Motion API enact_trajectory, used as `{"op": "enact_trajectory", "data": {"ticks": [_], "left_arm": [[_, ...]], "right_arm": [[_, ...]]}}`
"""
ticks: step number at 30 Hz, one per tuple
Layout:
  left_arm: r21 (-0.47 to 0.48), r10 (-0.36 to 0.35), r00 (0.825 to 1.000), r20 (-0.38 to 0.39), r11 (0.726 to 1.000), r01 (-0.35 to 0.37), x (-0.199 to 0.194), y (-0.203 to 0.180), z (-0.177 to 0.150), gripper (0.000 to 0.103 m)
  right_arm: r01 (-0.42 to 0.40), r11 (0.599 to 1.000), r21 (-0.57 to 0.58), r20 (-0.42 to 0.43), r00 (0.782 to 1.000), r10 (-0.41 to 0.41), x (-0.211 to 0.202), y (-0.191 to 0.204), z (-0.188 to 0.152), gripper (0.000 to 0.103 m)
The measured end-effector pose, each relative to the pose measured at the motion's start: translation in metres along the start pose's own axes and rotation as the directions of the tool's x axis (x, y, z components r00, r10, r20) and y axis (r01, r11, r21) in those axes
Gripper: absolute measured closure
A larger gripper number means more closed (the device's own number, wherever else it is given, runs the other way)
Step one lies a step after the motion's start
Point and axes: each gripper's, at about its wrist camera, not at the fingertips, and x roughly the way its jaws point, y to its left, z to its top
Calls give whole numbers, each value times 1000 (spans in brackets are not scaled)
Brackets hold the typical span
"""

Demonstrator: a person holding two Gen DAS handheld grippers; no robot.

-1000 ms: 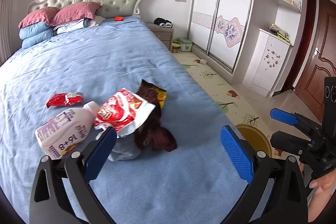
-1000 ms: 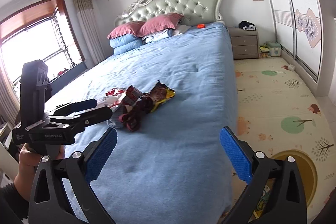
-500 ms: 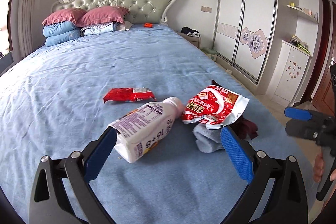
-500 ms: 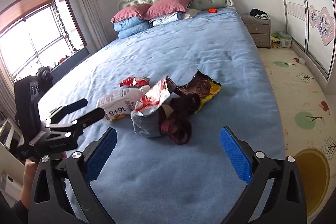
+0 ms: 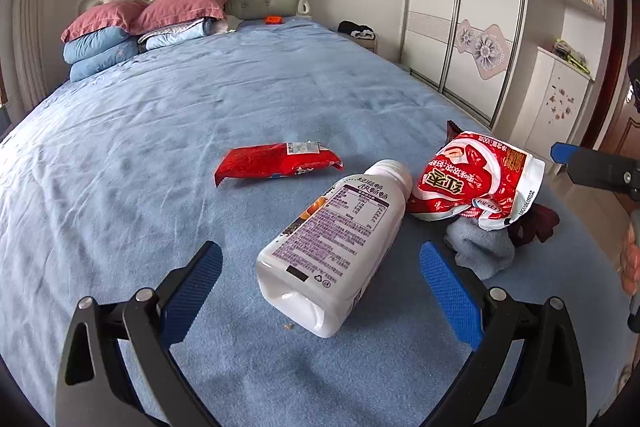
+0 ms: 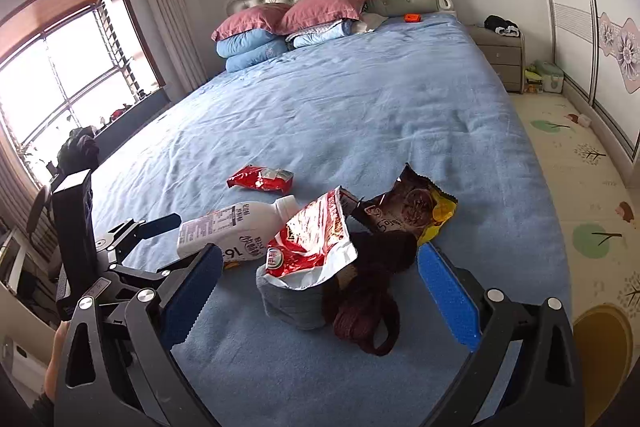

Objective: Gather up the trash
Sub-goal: 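Move the left tool to the white milk bottle and close on it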

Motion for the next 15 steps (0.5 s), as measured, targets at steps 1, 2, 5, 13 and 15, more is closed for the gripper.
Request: {"op": "enact_trajectory", "data": {"ticks": [1,2,5,13,15], "left_arm": [[16,-10,1000,-9,1000,10,4,0,1,4],[29,-18,1000,-14,999,18,7,-1,2,4],[52,-55,998,-38,997,57,19,1,8,4],[11,-131,986,-108,991,133,41,10,9,28],[24,-123,986,-110,992,126,41,7,9,29]], "right_arm": [[-7,1000,10,-13,1000,7,4,-3,3,8],[-15,1000,25,-33,999,16,9,-5,6,8],[-38,996,85,-80,996,45,22,-11,12,8],[-48,997,65,-120,991,56,37,-1,14,24],[-49,996,69,-142,988,59,42,-1,14,28]]}}
